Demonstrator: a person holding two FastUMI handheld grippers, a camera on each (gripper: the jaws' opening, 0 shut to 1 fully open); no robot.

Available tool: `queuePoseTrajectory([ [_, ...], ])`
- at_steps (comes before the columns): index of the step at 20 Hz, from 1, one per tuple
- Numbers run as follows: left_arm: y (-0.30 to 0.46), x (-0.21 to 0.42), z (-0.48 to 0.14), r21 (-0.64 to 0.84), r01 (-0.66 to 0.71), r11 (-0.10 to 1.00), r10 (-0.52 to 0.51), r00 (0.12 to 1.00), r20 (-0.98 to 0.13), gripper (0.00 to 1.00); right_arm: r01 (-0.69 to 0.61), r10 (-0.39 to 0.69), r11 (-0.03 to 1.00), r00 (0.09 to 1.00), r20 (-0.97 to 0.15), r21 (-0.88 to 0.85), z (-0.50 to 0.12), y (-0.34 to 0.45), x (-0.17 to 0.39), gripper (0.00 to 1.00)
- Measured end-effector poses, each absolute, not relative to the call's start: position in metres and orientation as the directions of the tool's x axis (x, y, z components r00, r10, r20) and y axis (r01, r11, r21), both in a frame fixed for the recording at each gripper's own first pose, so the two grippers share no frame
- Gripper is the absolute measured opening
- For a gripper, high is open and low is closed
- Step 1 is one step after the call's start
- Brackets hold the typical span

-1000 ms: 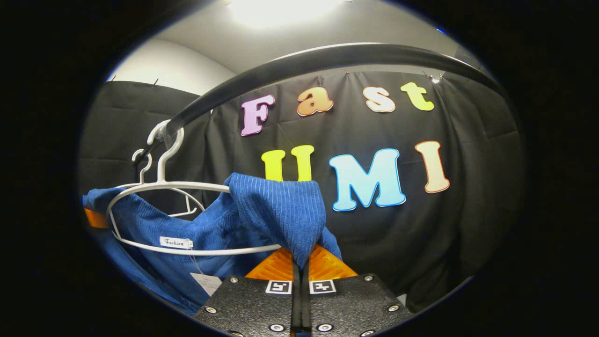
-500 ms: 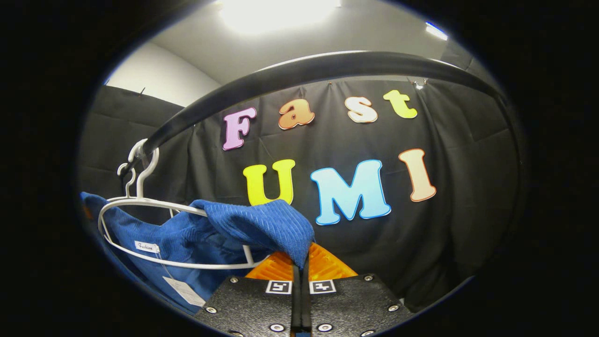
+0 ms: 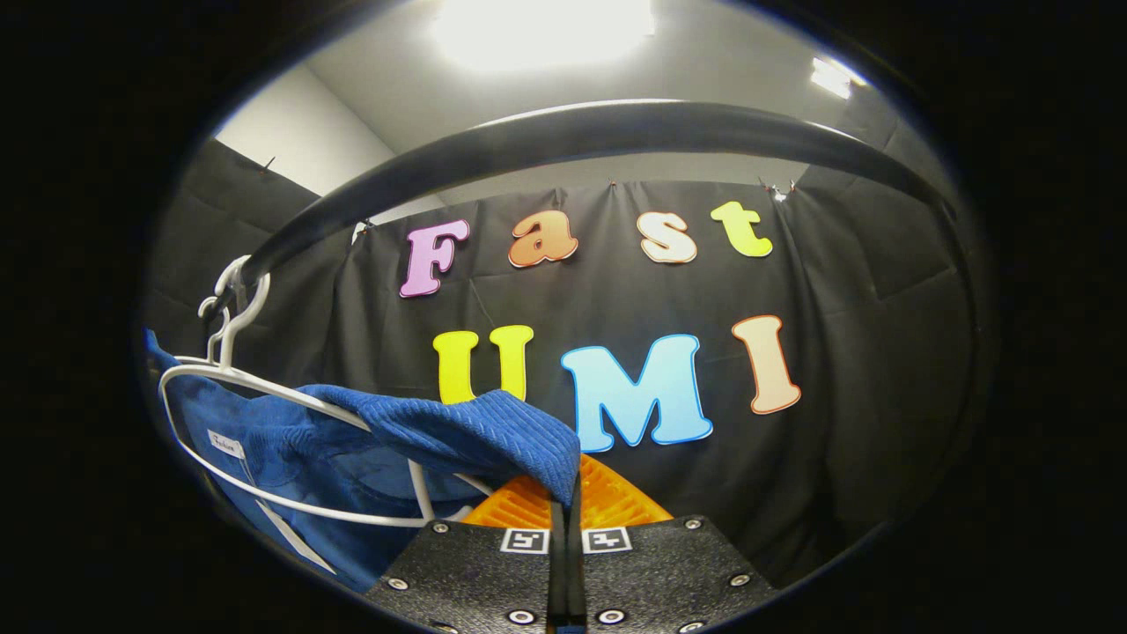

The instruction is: Grasp the clothes on the hanger with both hands and then place them into the laundry hamper below.

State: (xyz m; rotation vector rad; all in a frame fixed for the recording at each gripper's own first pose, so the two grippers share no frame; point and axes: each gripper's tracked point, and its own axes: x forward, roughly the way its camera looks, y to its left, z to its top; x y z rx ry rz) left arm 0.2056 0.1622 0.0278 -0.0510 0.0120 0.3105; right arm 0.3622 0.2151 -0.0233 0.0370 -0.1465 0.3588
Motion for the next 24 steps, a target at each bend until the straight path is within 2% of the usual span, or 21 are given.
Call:
queuePoseTrajectory([
  [5,0.174,0.217,0.030,-0.052,-0.273,0.961,0.273,0.962,-0.007,0.00,-0.320,0.328,0.944,0.922,0.206,-0.076,-0.014,0.209,0.376,0.00],
  [7,0.178,0.225,0.030,-0.031,-0.245,0.969,0.244,0.970,-0.009,0.00,-0.330,0.331,0.943,0.923,0.194,-0.039,-0.016,0.209,0.380,0.00],
  [12,0.176,0.247,0.011,-0.088,-0.195,0.977,0.192,0.981,-0.035,0.00,-0.282,0.281,0.959,0.939,0.197,-0.024,-0.018,0.204,0.395,0.00],
  [15,0.175,0.255,0.004,-0.092,-0.097,0.991,0.094,0.995,-0.035,0.00,-0.274,0.273,0.962,0.945,0.178,-0.021,-0.026,0.203,0.402,0.00],
  [17,0.179,0.263,0.002,-0.147,-0.062,0.987,0.059,0.998,-0.025,0.01,-0.281,0.282,0.959,0.948,0.147,-0.028,-0.037,0.208,0.409,0.00],
  [24,0.193,0.288,-0.041,-0.253,-0.065,0.965,0.049,0.997,-0.067,0.00,-0.271,0.281,0.958,0.952,0.123,-0.089,-0.048,0.210,0.416,0.00],
])
